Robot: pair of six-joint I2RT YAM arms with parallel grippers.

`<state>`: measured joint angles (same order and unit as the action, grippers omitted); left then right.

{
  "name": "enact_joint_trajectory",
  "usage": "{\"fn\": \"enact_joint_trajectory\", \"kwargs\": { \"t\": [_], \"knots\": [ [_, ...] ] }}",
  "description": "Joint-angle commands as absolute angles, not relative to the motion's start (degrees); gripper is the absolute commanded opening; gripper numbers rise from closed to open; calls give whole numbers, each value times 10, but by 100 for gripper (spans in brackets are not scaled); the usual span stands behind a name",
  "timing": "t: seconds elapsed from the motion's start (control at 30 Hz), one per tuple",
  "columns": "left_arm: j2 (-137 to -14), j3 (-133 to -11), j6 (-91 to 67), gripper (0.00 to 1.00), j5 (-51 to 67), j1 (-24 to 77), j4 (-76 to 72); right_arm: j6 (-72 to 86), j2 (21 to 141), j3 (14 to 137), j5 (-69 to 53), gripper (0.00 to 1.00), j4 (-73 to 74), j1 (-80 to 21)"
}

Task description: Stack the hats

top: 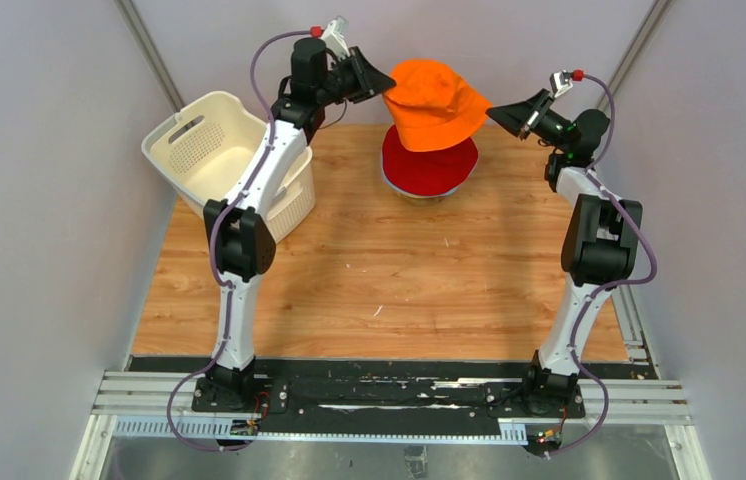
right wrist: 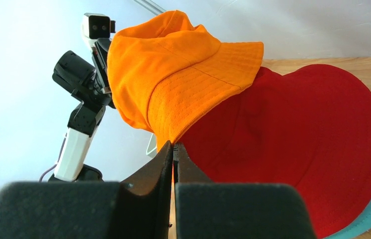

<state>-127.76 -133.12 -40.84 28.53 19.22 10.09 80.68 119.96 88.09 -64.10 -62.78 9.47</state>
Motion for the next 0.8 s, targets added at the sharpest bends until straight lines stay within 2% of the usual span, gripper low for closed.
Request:
{"fn": "enact_joint_trajectory", "kwargs": {
  "t": [0.0, 0.47, 0.77],
  "knots": [
    [-1271, -1386, -401, 17, 271, 193, 102, 815, 1209, 878, -654, 1, -661, 99],
    [-1253, -1379, -365, 17, 244, 191, 137, 813, 1245, 918, -654, 0, -647, 45],
    [-1276, -1375, -366, 17, 255, 188, 141, 805, 1237, 901, -654, 1, -646, 52]
  ]
}}
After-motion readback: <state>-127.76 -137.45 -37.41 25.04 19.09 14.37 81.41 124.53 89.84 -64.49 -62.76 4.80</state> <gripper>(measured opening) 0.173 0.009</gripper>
